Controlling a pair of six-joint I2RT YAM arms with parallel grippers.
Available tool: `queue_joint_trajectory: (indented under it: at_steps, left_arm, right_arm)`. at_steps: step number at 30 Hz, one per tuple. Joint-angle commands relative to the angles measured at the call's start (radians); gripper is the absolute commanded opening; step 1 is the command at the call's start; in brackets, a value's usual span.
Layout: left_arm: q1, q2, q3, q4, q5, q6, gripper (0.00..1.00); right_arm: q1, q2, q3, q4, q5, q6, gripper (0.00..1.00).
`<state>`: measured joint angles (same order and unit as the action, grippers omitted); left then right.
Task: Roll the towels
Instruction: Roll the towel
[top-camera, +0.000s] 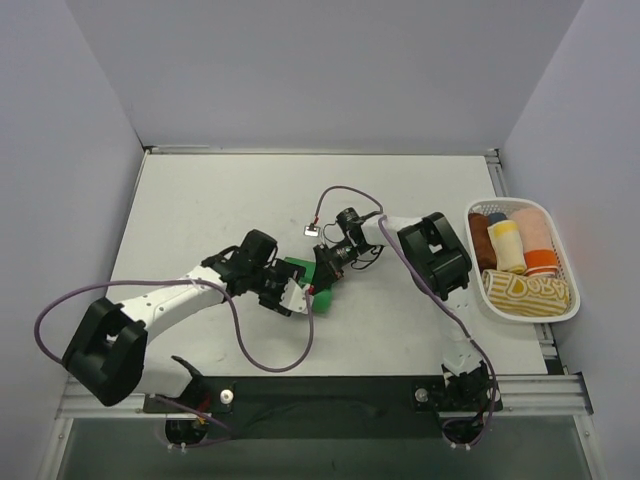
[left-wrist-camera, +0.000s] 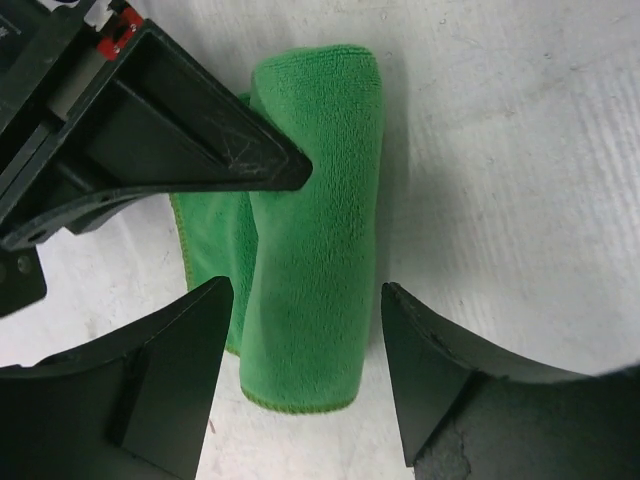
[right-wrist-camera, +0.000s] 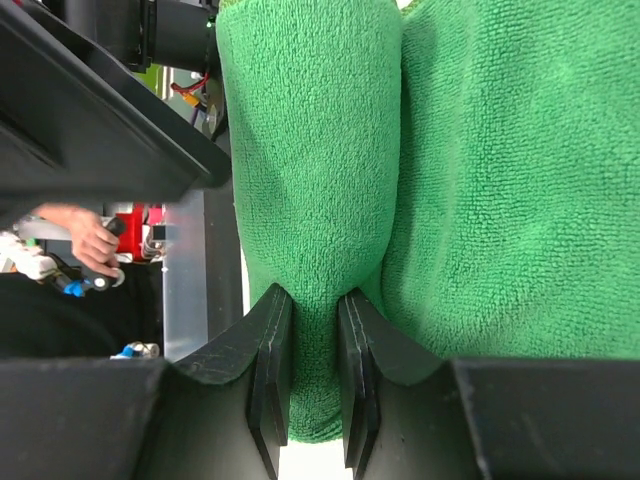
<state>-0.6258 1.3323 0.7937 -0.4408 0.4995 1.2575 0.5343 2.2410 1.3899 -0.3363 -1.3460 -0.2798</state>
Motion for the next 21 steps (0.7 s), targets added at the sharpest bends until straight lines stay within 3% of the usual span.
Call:
queue_joint_trajectory:
  at_steps: [1, 5, 6, 11, 15, 17, 21]
  left_arm:
    - [-0.035, 0.059, -0.005, 0.138, -0.036, 0.054, 0.71]
    - [-0.055, 0.154, 0.01, 0.122, -0.084, 0.062, 0.62]
    - [-0.058, 0.191, 0.025, 0.108, -0.102, 0.056, 0.51]
    - [-0.072, 0.209, 0.038, 0.03, -0.118, -0.067, 0.26]
    - [-0.123, 0.205, 0.062, -0.119, -0.092, -0.133, 0.2]
    - [-0.138, 0.217, 0.102, -0.223, -0.084, -0.2, 0.19]
    - [-0.138, 0.277, 0.168, -0.382, -0.038, -0.303, 0.16]
  right_arm:
    - [-0.002, 0.062, 0.004, -0.067, 0.12, -0.029, 0.0]
    - [-0.007, 0.058, 0.012, -0.075, 0.119, -0.022, 0.01]
    - [-0.007, 0.058, 0.017, -0.075, 0.119, -0.019, 0.02]
    - [-0.019, 0.048, 0.055, -0.092, 0.123, 0.007, 0.09]
    - [-0.039, 0.029, 0.105, -0.104, 0.165, 0.059, 0.2]
    - [-0.057, 0.016, 0.148, -0.144, 0.2, 0.074, 0.2]
    - [-0.098, -0.02, 0.245, -0.239, 0.217, 0.097, 0.34]
